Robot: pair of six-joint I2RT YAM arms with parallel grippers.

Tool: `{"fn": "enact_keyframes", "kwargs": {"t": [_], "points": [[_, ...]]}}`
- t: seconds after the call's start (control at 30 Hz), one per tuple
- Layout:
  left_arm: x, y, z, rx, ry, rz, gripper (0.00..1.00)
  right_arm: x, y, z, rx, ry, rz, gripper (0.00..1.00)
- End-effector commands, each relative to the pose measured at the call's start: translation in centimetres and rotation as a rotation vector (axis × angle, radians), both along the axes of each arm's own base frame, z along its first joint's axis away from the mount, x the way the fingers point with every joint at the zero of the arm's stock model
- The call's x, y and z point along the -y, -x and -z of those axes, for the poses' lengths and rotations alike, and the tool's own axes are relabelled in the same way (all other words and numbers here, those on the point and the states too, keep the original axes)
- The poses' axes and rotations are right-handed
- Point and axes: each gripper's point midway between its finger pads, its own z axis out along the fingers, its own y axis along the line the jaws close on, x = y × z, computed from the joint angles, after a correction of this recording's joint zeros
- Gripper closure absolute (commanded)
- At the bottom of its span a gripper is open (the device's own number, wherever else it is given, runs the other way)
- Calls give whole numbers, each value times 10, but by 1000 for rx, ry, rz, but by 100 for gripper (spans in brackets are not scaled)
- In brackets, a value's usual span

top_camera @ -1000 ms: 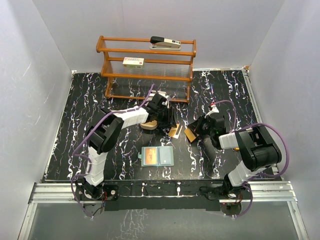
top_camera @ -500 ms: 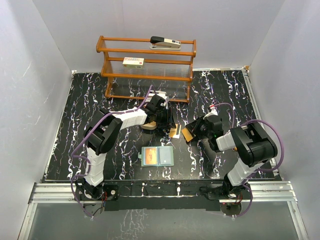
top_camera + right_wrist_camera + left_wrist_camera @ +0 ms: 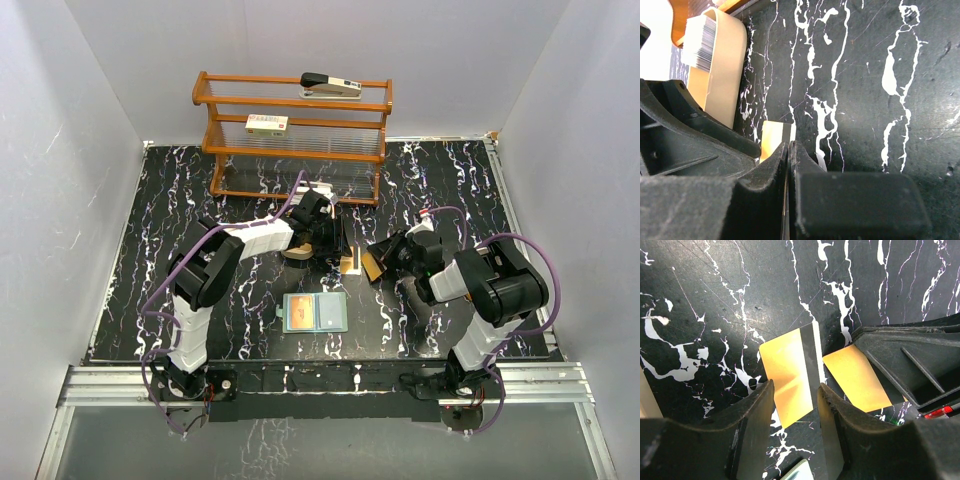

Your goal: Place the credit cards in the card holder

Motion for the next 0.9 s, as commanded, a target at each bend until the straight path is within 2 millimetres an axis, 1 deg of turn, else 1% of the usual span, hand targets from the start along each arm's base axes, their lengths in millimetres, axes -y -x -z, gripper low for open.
{"fn": "enact_keyframes", "kwargs": {"t": [0.0,0.17,0.43,0.67,0.87], "points": [[-34,39,45,-143,-166,8,59,-12,1,-18,55,-55,-37,100],[-35,39,46,-141,-172,9,59,-12,-2,-33,89,-72,-37,100],[-33,37,44,-138,-161,7,59,-14,-3,-44,113,-100,-44,100],[-31,36,39,-129,-149,11,58,-18,-1,-48,112,-139,-59,100],[-27,37,34,-119,-113,15,58,-21,6,-46,97,-177,-79,100]]}}
